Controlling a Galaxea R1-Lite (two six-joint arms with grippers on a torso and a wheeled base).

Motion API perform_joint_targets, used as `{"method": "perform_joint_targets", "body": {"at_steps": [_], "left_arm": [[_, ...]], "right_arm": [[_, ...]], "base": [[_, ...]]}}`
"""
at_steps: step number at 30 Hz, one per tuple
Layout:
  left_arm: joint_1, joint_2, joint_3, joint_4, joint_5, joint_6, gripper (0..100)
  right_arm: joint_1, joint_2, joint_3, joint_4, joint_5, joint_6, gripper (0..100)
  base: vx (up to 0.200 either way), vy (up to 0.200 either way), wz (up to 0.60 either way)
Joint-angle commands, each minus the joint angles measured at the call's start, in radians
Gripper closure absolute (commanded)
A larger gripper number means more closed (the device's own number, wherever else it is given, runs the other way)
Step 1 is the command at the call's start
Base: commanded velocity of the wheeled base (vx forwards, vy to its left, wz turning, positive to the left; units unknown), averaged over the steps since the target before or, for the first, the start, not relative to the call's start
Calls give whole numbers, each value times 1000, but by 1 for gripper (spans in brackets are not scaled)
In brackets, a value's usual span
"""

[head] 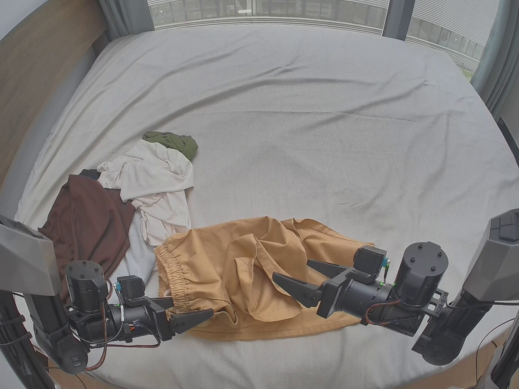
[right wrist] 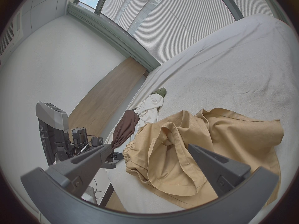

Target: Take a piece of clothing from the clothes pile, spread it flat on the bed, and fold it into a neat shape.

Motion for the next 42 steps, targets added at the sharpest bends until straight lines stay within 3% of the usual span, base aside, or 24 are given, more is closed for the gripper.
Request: {"method": "perform_joint_targets", "body": {"at_steps": [1, 15, 16, 27, 33, 42], "left_arm": [[-3, 9, -7, 1, -1, -1, 0], [-32, 46, -33, -1, 1, -1, 0], [-32, 46, -33, -1, 1, -1, 100], [19, 27, -83, -2, 2, -4, 100], [48, -25, -85, -2, -2, -7, 100], [39, -19, -79, -1, -5, -18, 100]], "right_arm": [[2, 2, 1, 0, 0, 0, 0], [2, 2, 1, 0, 0, 0, 0], [2, 2, 1, 0, 0, 0, 0], [3, 5, -3, 1, 0, -3, 0], [49, 51, -31, 8, 3, -4, 0], [63, 123, -123, 49, 6, -4, 0]], "base": [[0, 0, 0], [0, 0, 0], [0, 0, 0], [0, 0, 0], [0, 0, 0], [0, 0, 0]]}}
